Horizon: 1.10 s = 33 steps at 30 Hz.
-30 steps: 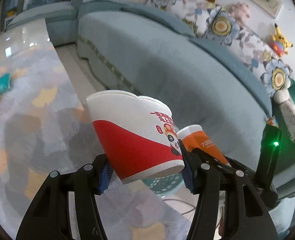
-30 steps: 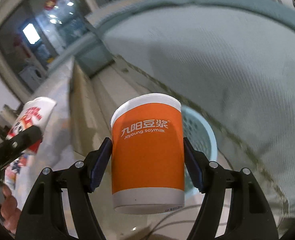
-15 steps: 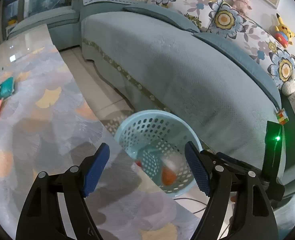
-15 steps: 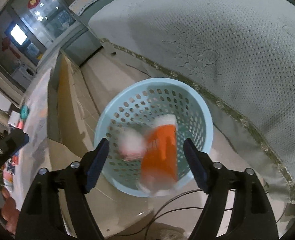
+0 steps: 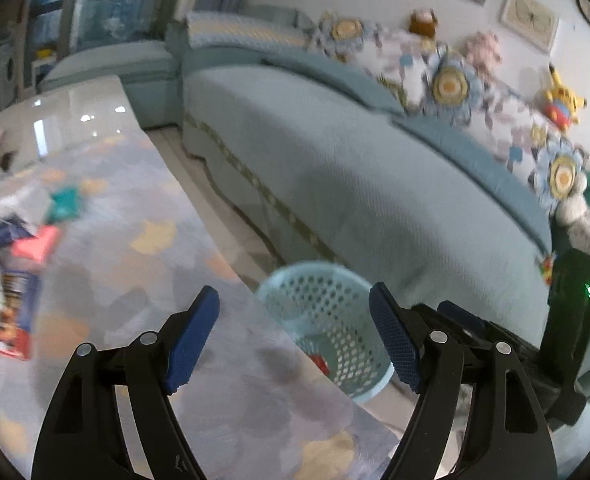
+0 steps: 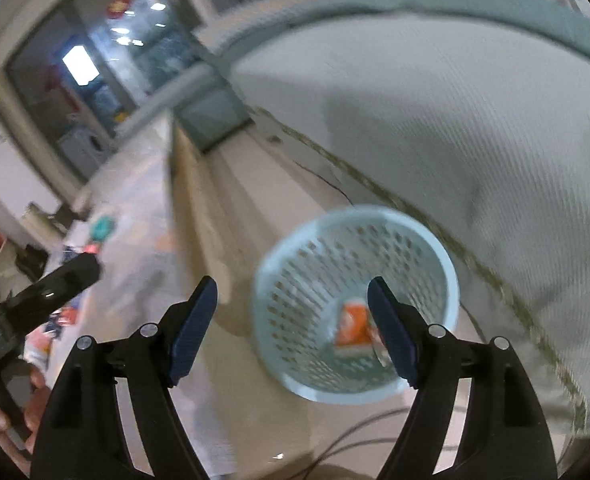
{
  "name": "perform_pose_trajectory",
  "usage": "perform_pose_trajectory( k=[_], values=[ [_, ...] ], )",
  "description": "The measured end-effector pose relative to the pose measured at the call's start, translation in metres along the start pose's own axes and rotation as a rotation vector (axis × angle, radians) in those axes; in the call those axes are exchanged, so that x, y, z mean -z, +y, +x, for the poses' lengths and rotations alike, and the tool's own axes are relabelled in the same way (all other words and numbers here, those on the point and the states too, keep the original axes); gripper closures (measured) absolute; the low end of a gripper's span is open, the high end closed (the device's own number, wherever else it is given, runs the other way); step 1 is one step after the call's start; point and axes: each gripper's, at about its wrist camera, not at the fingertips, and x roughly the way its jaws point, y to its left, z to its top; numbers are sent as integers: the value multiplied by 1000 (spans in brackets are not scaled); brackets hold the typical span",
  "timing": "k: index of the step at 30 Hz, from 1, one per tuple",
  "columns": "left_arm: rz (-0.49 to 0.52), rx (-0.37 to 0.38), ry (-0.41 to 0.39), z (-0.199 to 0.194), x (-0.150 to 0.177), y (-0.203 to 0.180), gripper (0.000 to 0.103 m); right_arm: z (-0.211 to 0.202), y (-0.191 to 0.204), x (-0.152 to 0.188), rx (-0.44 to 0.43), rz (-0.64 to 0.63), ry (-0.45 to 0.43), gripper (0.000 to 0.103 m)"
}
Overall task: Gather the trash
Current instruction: 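Move both tools back over the coffee table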
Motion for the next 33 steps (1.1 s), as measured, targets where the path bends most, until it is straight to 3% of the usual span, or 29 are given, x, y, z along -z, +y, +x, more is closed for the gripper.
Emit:
perform_pose_trajectory(
  k=[3,7,11,17,22,33],
  values=[
    [-49,-34,-64,-41,-9,23,27,-21,44,-9,-77,-85,-57,29],
    [-85,-165,-117,-93,-6,63,27,-30,104,-9,-166,-180,-78,29],
    [-124,-357,-145,-143,11,120,27,-15,169,1,-243,-266,-28,29],
    [-294,-527,-137,-187,50,214,27,23,248,17,-293,-390,55,30],
    [-325,-586,-52,-176,77,260,27,59,291,36,-289,-467,131,44],
    [-381,-531,15,-139,98,291,35,134,332,87,-184,-525,302,42]
  ],
)
